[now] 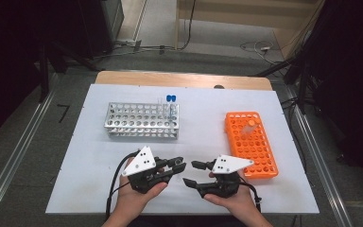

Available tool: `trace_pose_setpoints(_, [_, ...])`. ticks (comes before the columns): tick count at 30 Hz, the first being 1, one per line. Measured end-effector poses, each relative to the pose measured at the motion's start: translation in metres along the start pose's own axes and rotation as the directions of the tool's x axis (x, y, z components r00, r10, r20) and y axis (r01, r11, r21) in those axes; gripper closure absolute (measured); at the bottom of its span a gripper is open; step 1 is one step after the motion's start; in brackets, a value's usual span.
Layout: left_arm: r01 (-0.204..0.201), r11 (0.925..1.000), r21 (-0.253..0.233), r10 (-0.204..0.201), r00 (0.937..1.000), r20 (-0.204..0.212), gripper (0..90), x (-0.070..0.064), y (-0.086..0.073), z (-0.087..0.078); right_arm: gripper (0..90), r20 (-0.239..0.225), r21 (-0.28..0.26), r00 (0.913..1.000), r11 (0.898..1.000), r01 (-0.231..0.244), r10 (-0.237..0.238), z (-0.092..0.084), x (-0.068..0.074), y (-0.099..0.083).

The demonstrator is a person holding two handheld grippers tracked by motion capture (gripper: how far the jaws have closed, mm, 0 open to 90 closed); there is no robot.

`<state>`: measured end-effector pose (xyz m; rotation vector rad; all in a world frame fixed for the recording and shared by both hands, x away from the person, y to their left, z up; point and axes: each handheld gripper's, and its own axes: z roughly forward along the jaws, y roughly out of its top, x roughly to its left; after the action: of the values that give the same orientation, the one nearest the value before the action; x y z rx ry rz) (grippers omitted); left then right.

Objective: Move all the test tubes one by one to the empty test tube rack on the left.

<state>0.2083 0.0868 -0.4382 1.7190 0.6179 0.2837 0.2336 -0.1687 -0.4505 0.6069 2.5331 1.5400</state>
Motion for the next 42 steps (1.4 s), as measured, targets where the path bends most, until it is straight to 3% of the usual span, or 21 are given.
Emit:
trace_pose_setpoints(10, [0.013, 0.9999, 0.001, -0.012, 0.9992, -0.039, 76.5, 0.011, 0.000, -0.006, 19.0, 0.111, -0.049, 0.9918, 0.997, -0.058, 0.063, -0.029, -0.026, -0.008])
trace_pose_setpoints(19, [0.014, 0.9999, -0.004, -0.015, 0.9955, -0.094, 76.5, 0.026, 0.005, -0.013, 14.2, 0.205, -0.074, 0.9717, 0.992, -0.104, 0.117, -0.060, -0.049, -0.019])
trace_pose_setpoints(31, [0.017, 0.9996, -0.022, -0.021, 0.9824, -0.185, 76.4, 0.057, 0.021, -0.020, 2.5, 0.245, -0.063, 0.9607, 0.991, -0.119, 0.131, -0.094, -0.066, -0.039])
trace_pose_setpoints(42, [0.034, 0.9973, -0.065, -0.049, 0.9685, -0.244, 76.5, 0.084, 0.034, -0.020, 0.0, 0.264, -0.065, 0.9511, 0.987, -0.149, 0.161, -0.122, -0.077, -0.061])
